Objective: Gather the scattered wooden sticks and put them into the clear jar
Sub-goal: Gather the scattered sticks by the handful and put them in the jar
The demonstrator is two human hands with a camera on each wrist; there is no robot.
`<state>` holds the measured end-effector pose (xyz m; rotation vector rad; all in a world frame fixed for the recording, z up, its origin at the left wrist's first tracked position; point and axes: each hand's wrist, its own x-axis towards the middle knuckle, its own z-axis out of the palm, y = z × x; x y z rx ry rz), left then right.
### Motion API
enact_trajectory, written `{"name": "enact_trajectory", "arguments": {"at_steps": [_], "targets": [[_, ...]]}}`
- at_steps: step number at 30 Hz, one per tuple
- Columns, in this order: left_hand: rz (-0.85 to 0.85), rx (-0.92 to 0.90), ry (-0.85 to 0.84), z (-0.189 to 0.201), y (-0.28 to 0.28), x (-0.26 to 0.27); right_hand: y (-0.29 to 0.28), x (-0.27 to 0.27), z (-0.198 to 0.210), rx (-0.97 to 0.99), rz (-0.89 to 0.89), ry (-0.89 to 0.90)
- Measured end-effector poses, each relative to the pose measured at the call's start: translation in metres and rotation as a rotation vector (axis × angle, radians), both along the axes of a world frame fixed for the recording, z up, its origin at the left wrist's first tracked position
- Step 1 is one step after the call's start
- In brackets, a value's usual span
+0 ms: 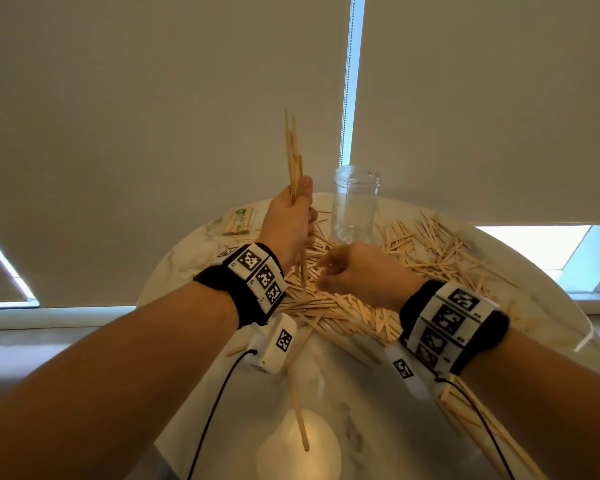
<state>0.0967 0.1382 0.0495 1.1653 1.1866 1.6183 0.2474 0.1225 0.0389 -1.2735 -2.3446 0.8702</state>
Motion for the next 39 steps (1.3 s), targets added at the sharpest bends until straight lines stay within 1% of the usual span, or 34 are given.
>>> {"name": "enact_trajectory", "arguments": {"at_steps": [1,2,5,6,7,8,9,11,12,13,14,16,17,19,20,22,23,24,25,26,28,30,31,33,35,36,37,39], "targets": [[-0.027,-0.02,0.081,0.0,-0.004,-0.003,0.003,0.003,0.008,0.034,-0.025,-0.014],[-0.058,-0.044,0.183,-0.001,-0.008,-0.006,0.005,0.007,0.019,0.07,-0.075,0.05],[-0.164,-0.14,0.528,-0.007,-0.024,-0.006,0.021,0.015,0.059,0.209,-0.301,0.445],[-0.208,-0.158,0.615,-0.009,-0.027,-0.004,0.025,0.017,0.072,0.258,-0.349,0.544],[-0.247,-0.157,0.682,-0.011,-0.031,-0.001,0.03,0.017,0.083,0.304,-0.368,0.579],[-0.267,-0.14,0.727,-0.013,-0.033,0.003,0.034,0.017,0.089,0.339,-0.359,0.531],[-0.268,-0.121,0.76,-0.013,-0.035,0.007,0.036,0.015,0.092,0.361,-0.313,0.354],[-0.268,-0.095,0.787,-0.009,-0.038,0.016,0.033,0.006,0.086,0.26,-0.152,-0.07],[-0.283,-0.076,0.786,-0.007,-0.039,0.02,0.032,0.002,0.08,0.174,-0.083,-0.184],[-0.298,-0.061,0.78,-0.003,-0.04,0.023,0.028,0.0,0.075,0.07,-0.049,-0.169],[-0.306,-0.056,0.767,-0.002,-0.04,0.026,0.026,-0.001,0.07,0.001,-0.055,-0.075],[-0.304,-0.06,0.737,-0.001,-0.038,0.03,0.024,-0.002,0.066,0.004,-0.105,0.102],[-0.301,-0.074,0.716,-0.002,-0.035,0.032,0.023,-0.002,0.065,0.017,-0.109,0.111],[-0.324,-0.115,0.659,-0.005,-0.031,0.035,0.02,-0.002,0.063,0.013,-0.076,0.075],[-0.348,-0.133,0.601,-0.007,-0.03,0.036,0.018,-0.001,0.063,0.024,-0.073,0.095],[-0.344,-0.142,0.42,-0.006,-0.029,0.033,0.019,0.003,0.062,0.082,-0.113,0.23],[-0.296,-0.124,0.342,-0.005,-0.027,0.029,0.02,0.007,0.06,0.097,-0.147,0.303],[-0.226,-0.096,0.281,-0.003,-0.025,0.024,0.02,0.011,0.057,0.087,-0.168,0.333],[-0.159,-0.067,0.21,-0.001,-0.023,0.019,0.018,0.014,0.053,0.043,-0.16,0.31],[-0.106,-0.043,0.122,0.001,-0.02,0.015,0.015,0.016,0.045,-0.031,-0.126,0.246],[-0.049,-0.004,-0.084,0.005,-0.015,0.012,0.005,0.014,0.026,-0.204,-0.01,0.113],[-0.009,0.014,-0.221,0.007,-0.013,0.015,-0.006,0.008,0.011,-0.318,0.053,0.049],[0.0,0.017,-0.251,0.006,-0.014,0.019,-0.007,0.004,0.005,-0.333,0.048,0.069],[-0.014,0.011,-0.268,0.001,-0.016,0.023,-0.008,-0.003,0.001,-0.343,0.005,0.192],[-0.051,-0.001,-0.27,-0.003,-0.018,0.023,-0.005,-0.005,0.005,-0.357,-0.043,0.316],[-0.063,0.005,-0.261,-0.004,-0.018,0.023,-0.003,-0.006,0.008,-0.351,-0.066,0.337],[-0.064,0.015,-0.229,-0.004,-0.019,0.022,-0.003,-0.007,0.011,-0.327,-0.088,0.321],[-0.051,0.002,-0.107,-0.004,-0.02,0.024,-0.005,-0.009,0.014,-0.257,-0.11,0.234]]}}
